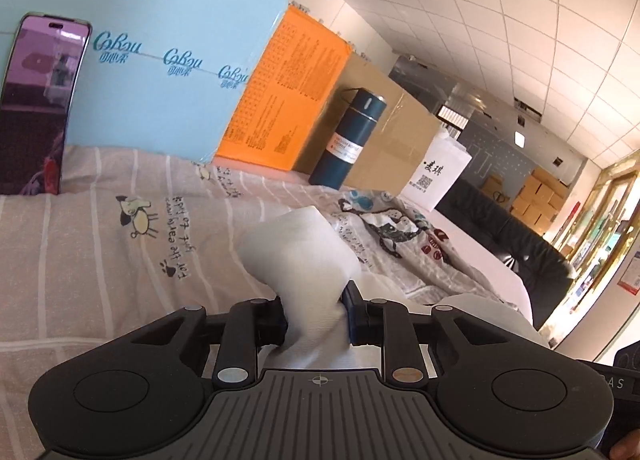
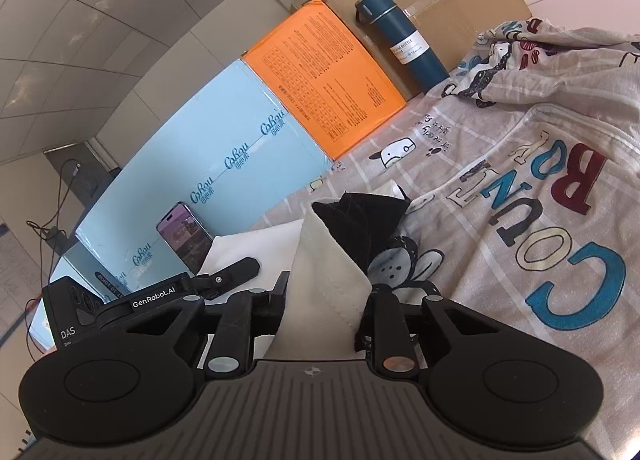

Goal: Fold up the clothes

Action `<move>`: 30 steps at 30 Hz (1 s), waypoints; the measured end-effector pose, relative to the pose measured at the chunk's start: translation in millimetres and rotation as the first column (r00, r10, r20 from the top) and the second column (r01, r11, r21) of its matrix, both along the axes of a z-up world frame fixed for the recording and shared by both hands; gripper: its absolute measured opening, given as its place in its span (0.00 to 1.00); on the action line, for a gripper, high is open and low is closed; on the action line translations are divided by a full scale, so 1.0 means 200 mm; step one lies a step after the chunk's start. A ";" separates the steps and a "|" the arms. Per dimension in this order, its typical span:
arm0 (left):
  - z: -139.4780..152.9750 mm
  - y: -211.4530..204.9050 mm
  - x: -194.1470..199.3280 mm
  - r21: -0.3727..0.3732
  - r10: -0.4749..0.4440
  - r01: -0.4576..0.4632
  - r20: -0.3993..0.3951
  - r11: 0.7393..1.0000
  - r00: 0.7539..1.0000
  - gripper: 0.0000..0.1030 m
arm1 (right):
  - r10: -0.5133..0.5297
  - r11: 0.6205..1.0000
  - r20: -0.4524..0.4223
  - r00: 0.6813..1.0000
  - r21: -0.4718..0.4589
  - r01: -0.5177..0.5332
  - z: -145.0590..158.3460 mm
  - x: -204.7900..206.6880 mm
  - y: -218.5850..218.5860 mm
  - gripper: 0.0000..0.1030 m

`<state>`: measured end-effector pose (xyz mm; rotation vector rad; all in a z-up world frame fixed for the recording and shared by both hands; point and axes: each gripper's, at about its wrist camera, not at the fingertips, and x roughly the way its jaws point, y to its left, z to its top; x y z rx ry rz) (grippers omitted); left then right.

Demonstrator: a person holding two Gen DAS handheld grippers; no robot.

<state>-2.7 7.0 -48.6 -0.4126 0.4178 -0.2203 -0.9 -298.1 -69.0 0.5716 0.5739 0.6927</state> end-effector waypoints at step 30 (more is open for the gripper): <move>0.15 -0.76 1.03 0.069 0.086 -0.102 0.208 0.992 0.974 0.20 | -0.527 0.840 0.301 0.795 0.046 0.540 0.30 1.05 -0.49 0.16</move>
